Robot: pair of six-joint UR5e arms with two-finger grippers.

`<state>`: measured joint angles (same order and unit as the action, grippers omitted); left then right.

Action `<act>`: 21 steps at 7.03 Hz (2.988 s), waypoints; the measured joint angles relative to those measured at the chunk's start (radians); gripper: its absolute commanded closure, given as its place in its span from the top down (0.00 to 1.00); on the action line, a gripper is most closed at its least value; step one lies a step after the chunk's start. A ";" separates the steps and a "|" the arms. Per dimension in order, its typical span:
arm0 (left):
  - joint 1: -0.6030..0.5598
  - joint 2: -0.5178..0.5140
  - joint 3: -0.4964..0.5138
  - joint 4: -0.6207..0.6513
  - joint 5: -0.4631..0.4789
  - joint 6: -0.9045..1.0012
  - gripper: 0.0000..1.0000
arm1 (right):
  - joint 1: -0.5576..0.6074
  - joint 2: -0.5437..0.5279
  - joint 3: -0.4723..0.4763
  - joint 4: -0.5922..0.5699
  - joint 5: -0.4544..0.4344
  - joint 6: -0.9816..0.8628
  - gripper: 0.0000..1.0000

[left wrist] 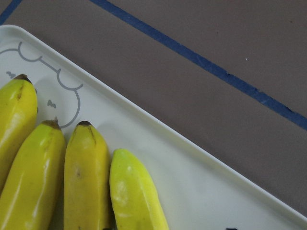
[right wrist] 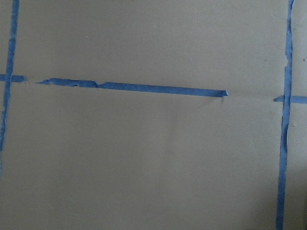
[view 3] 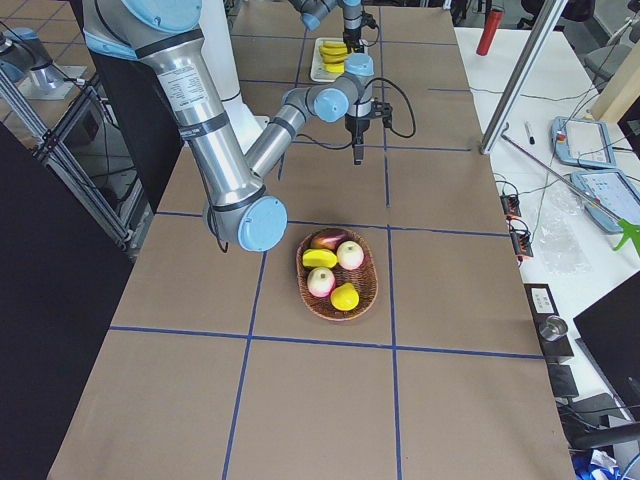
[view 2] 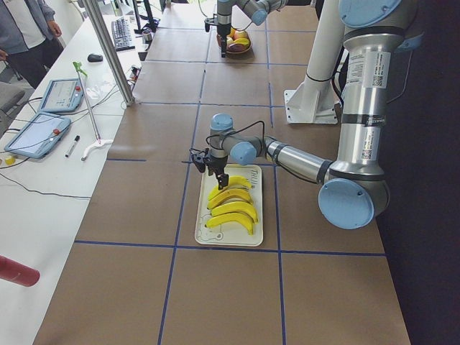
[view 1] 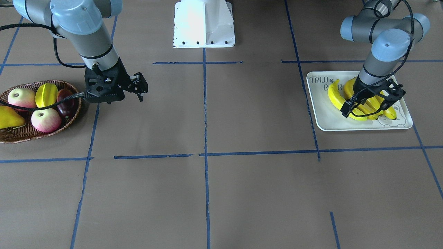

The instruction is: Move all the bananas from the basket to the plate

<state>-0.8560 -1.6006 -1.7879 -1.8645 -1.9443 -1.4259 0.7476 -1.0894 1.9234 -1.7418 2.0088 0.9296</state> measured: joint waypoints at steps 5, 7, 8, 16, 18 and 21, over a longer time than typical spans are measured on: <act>-0.333 0.071 -0.017 0.132 -0.188 0.767 1.00 | 0.106 -0.053 0.012 -0.014 0.058 -0.117 1.00; -0.512 0.077 -0.007 0.285 -0.235 1.192 1.00 | 0.214 -0.116 0.015 -0.045 0.122 -0.314 1.00; -0.586 0.077 -0.002 0.351 -0.245 1.348 1.00 | 0.287 -0.149 0.015 -0.080 0.148 -0.453 1.00; -0.691 0.155 0.022 0.361 -0.367 1.596 1.00 | 0.764 -0.533 0.004 -0.166 0.315 -1.206 1.00; -0.691 0.195 0.034 0.333 -0.367 1.638 1.00 | 0.768 -0.564 0.000 -0.164 0.309 -1.203 1.00; -0.694 0.219 0.036 0.337 -0.368 1.582 1.00 | 0.769 -0.583 -0.004 -0.163 0.313 -1.179 1.00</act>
<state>-1.5497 -1.3812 -1.7520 -1.5274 -2.3121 0.1564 1.5162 -1.6724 1.9194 -1.9052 2.3215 -0.2490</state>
